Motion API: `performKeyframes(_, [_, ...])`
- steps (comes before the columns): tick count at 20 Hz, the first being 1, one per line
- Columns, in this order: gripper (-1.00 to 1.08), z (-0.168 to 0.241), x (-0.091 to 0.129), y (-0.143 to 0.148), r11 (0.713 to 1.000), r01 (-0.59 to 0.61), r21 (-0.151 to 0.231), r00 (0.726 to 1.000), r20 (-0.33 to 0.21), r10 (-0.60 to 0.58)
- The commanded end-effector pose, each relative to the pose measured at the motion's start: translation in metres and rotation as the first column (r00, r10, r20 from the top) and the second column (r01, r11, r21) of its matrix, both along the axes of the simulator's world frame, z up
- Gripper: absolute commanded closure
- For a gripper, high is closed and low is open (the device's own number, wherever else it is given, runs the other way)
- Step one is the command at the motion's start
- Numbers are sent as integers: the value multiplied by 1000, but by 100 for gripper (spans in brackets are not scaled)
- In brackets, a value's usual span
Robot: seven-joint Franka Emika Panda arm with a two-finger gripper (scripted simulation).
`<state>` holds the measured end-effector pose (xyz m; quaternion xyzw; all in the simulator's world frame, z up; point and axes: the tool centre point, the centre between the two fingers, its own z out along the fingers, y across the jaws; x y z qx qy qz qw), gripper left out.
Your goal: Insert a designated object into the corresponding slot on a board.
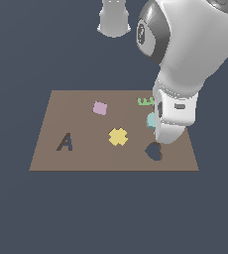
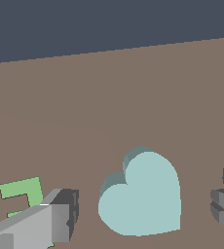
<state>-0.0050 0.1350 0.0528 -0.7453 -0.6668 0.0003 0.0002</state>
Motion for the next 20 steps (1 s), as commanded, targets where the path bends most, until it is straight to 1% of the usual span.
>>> performKeyframes(1, [-92,-2,-2,2,1000,-27,0,1000,1,27])
performKeyframes(8, [-92,-4,-2,2,999,-35,0,999,0,35])
performKeyframes(16, [-92,-23,-3,2,999,-40,0,999,1,40])
performKeyframes(17, [108,-23,-3,2,999,-40,0,999,1,40])
performKeyframes(20, [108,-23,-3,2,999,-40,0,999,1,40])
